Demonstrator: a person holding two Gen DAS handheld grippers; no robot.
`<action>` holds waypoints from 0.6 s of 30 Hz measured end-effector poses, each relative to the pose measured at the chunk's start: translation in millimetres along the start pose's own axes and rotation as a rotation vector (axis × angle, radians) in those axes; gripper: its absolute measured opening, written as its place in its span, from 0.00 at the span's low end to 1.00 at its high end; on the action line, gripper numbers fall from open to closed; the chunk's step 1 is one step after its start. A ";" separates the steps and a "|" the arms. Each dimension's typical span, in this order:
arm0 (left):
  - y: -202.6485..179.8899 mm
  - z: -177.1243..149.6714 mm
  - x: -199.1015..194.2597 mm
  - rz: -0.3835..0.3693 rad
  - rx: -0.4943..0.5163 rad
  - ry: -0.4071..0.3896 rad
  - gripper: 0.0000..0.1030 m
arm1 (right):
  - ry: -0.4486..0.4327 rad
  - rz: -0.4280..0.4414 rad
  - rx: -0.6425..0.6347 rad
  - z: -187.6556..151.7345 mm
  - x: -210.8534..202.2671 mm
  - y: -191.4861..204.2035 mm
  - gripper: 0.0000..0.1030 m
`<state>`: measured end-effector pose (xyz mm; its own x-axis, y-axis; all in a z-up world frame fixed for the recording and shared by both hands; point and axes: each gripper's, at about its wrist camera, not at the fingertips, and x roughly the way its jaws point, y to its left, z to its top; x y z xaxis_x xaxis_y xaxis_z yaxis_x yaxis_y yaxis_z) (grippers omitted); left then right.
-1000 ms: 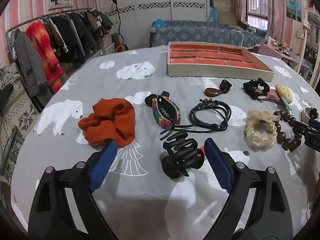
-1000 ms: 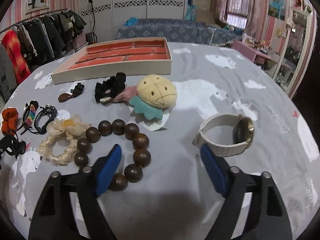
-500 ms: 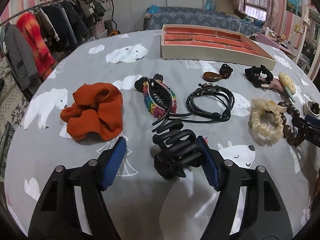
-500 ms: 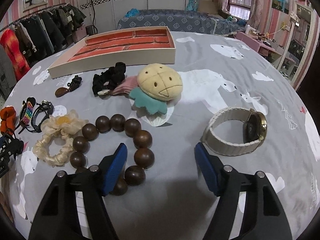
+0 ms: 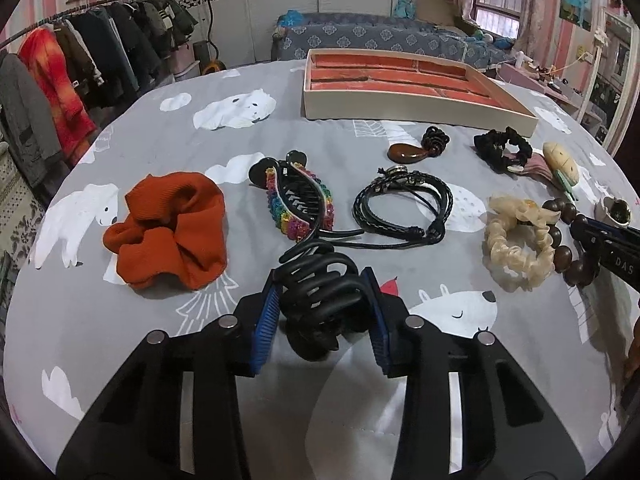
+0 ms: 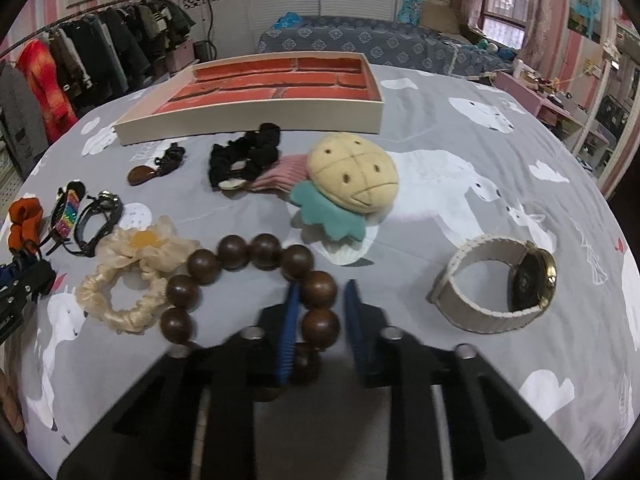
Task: Organize jewelry
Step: 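Grasp the black claw clip with the left tool while the right tool grasps the wooden bead bracelet, then carry the claw clip and bead bracelet into the tray and release both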
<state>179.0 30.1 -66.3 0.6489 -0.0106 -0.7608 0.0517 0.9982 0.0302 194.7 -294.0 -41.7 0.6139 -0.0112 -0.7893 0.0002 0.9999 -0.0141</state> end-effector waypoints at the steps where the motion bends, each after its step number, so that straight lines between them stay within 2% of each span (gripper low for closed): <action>1: 0.4 0.3 -1.9 0.007 0.002 -0.009 0.38 | -0.006 0.000 -0.002 -0.4 -1.3 -0.4 0.20; 8: 3.4 5.7 -34.1 0.006 -0.008 -0.071 0.38 | -0.094 0.032 -0.008 4.5 -28.9 -3.5 0.20; 10: 2.4 13.7 -41.4 0.000 -0.005 -0.089 0.38 | -0.117 0.044 -0.019 9.9 -35.9 -2.4 0.20; 13: 1.7 31.6 -47.2 -0.047 -0.019 -0.097 0.38 | -0.144 0.048 -0.037 20.8 -44.0 -1.2 0.20; 18: -3.0 66.4 -46.6 -0.055 -0.013 -0.107 0.38 | -0.194 0.072 -0.041 47.4 -60.2 -3.5 0.20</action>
<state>199.0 23.7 12.1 0.7224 -0.0707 -0.6879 0.0801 0.9966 -0.0184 195.1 -296.4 35.0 0.7520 0.0655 -0.6559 -0.0782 0.9969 0.0099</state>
